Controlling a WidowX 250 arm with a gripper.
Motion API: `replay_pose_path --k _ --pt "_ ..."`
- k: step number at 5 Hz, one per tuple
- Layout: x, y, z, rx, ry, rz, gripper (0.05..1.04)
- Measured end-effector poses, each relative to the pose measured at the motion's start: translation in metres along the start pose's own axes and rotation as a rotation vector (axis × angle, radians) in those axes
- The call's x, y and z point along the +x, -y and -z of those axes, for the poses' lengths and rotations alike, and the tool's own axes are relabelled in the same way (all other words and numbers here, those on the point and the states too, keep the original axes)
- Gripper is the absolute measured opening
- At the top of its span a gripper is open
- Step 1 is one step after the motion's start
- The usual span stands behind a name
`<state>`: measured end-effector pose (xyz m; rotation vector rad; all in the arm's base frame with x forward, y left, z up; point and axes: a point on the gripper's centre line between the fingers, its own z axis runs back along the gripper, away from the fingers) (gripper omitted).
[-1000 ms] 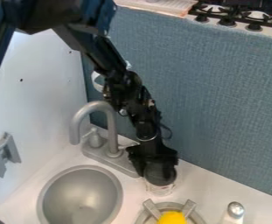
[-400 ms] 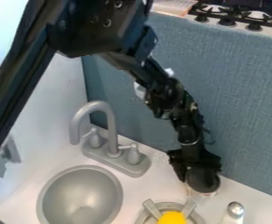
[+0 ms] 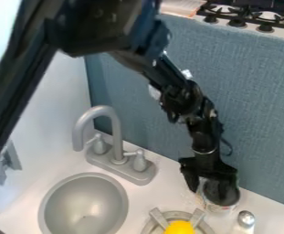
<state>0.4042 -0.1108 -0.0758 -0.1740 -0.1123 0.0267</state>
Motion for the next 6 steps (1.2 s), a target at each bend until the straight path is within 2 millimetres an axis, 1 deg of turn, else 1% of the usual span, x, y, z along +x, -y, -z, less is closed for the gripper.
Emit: replay_pose_path --k 1,2,3,4,5,6 --pt "0.006 -0.005 -0.043 0.090 0.046 -0.009 1.001" --pt "-0.005 -0.004 -0.076 0.192 0.037 0.002 1.000" --pt "-0.027 0.006 -0.105 0.273 -0.038 0.047 1.000" --pt "-0.056 0.029 -0.120 0.321 -0.114 0.129 1.000" --pt "-0.072 0.047 -0.122 0.309 -0.132 0.213 1.000" --pt "-0.081 0.060 -0.124 0.305 -0.166 0.300 1.000"
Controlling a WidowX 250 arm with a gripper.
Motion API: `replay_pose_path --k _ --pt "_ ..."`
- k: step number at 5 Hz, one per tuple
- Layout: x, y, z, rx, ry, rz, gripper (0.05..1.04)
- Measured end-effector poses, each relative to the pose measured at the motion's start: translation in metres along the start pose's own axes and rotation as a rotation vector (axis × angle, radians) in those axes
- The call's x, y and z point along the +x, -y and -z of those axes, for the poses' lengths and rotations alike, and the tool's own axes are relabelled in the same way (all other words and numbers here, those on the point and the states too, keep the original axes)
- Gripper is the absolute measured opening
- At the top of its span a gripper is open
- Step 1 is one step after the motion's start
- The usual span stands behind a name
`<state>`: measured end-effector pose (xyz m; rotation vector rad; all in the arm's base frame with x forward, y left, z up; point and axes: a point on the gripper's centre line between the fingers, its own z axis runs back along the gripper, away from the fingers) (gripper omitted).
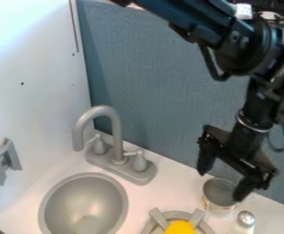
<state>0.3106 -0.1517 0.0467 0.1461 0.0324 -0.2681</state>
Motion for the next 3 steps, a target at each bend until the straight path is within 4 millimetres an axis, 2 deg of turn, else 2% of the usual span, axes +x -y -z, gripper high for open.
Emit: replay_pose_path --k 3 --pt "-0.0007 0.0033 -0.0004 -0.001 0.001 0.012 1.000"
